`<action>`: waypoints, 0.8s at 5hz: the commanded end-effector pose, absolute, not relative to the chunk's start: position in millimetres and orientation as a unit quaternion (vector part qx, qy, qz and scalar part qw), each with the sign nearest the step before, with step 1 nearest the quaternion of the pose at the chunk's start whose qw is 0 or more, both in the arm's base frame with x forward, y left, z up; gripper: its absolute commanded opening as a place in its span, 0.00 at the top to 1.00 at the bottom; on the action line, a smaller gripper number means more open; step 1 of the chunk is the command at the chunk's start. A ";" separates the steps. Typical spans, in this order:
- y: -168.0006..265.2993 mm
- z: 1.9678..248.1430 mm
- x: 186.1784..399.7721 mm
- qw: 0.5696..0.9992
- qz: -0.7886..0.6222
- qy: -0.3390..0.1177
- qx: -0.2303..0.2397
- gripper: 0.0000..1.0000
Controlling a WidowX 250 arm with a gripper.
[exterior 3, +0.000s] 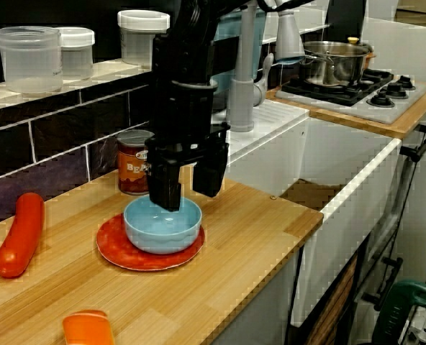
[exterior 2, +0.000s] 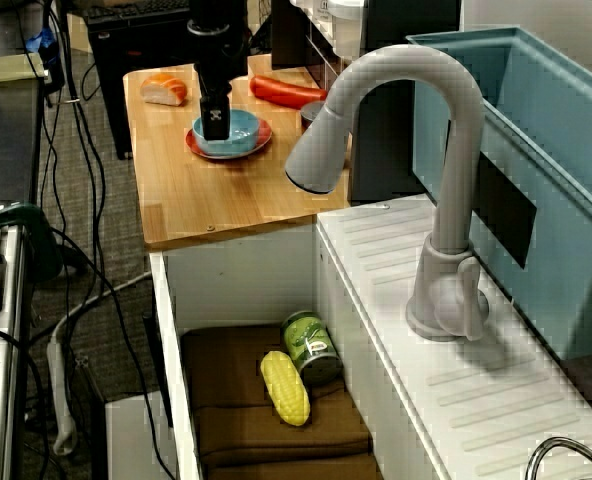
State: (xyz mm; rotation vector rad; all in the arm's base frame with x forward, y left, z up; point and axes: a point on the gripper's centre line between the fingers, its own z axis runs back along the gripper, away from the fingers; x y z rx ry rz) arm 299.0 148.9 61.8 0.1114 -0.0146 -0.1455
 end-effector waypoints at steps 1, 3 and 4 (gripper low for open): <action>146.4 51.7 308.5 0.995 -0.062 -0.020 0.072 0.00; 132.8 69.8 317.9 0.998 -0.061 -0.011 0.028 0.00; 122.5 72.8 317.5 0.998 -0.061 -0.016 0.019 0.00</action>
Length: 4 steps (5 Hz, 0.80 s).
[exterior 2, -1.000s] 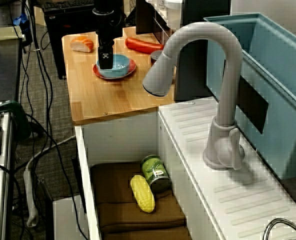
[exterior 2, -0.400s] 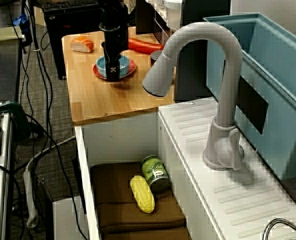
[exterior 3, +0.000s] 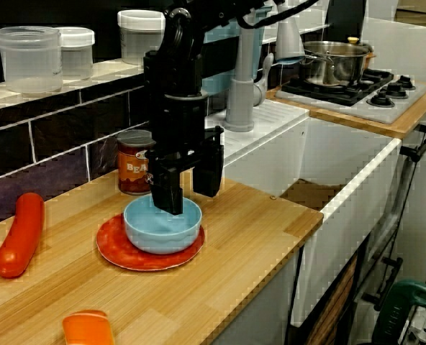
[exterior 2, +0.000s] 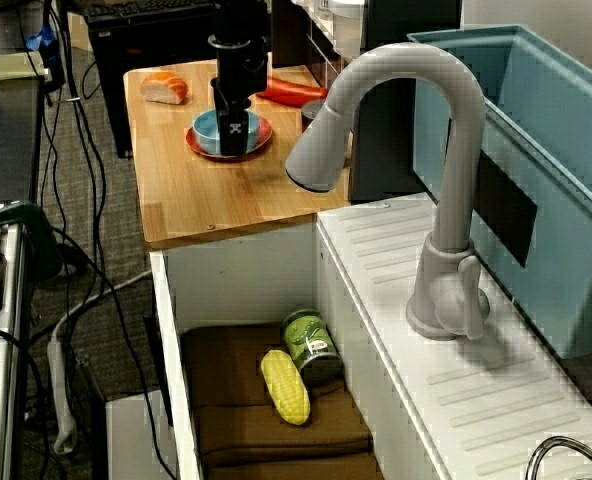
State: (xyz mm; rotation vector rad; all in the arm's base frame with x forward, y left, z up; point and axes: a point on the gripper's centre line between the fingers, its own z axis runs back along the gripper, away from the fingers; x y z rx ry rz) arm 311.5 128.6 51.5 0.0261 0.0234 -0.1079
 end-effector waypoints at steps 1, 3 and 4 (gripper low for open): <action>103.1 68.1 323.9 0.997 -0.071 -0.003 0.003 0.00; 58.4 48.5 306.4 0.994 -0.104 -0.009 0.020 0.00; 42.2 47.0 293.5 0.993 -0.118 -0.008 0.023 0.00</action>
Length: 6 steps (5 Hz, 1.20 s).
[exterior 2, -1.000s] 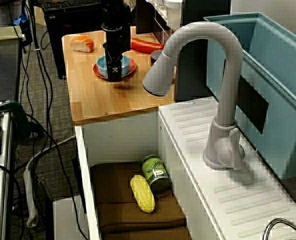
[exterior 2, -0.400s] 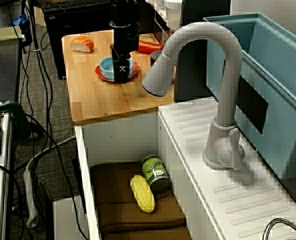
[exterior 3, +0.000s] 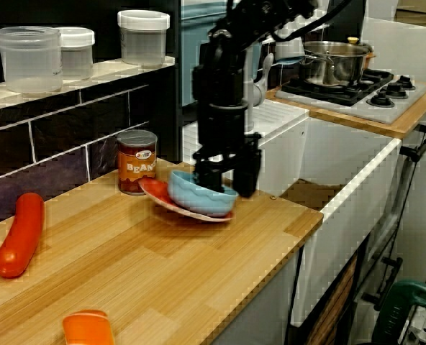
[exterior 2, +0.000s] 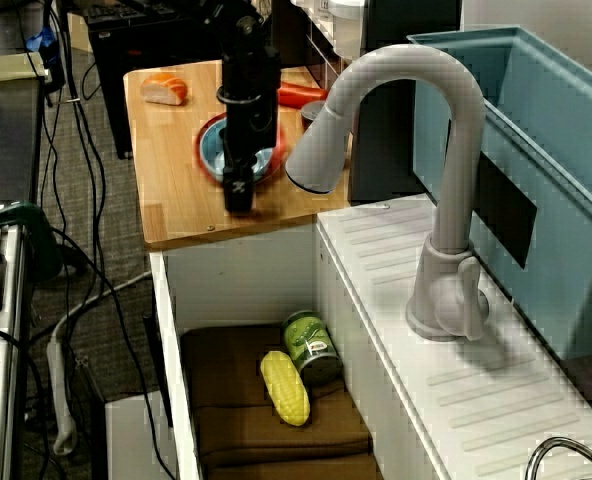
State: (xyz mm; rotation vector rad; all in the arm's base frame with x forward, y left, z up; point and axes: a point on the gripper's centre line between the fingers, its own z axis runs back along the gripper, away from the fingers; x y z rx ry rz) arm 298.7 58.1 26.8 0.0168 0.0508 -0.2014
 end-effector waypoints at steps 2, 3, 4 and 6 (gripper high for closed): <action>40.6 56.2 287.2 0.993 -0.115 -0.003 0.011 0.00; 46.2 57.0 290.5 0.994 -0.108 0.002 0.005 0.00; 53.0 61.9 293.0 0.995 -0.100 -0.003 0.006 0.00; 83.0 93.4 299.7 0.997 -0.075 -0.004 0.000 0.00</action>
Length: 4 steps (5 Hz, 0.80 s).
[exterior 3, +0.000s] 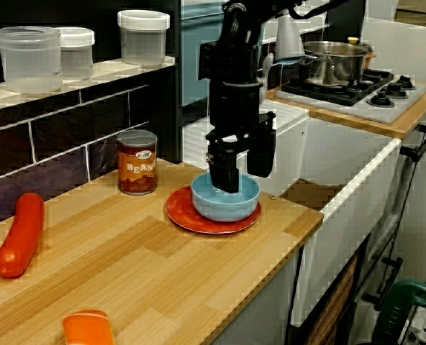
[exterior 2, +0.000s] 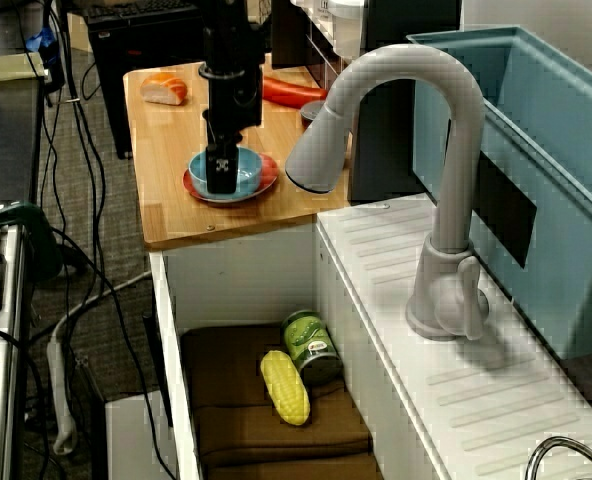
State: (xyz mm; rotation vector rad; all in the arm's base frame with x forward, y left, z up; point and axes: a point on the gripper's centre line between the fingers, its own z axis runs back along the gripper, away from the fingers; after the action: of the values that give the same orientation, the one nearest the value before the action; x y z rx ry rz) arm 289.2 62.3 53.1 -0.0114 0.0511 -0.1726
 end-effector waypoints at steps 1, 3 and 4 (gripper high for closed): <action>96.1 110.0 300.6 0.998 -0.065 -0.011 -0.010 0.00; 127.6 115.2 304.9 0.998 -0.063 0.008 0.019 0.00; 144.9 108.3 307.8 0.998 -0.047 0.001 0.041 0.00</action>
State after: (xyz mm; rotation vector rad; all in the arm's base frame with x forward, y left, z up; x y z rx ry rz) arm 305.1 137.5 91.4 0.0567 0.0479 -0.1061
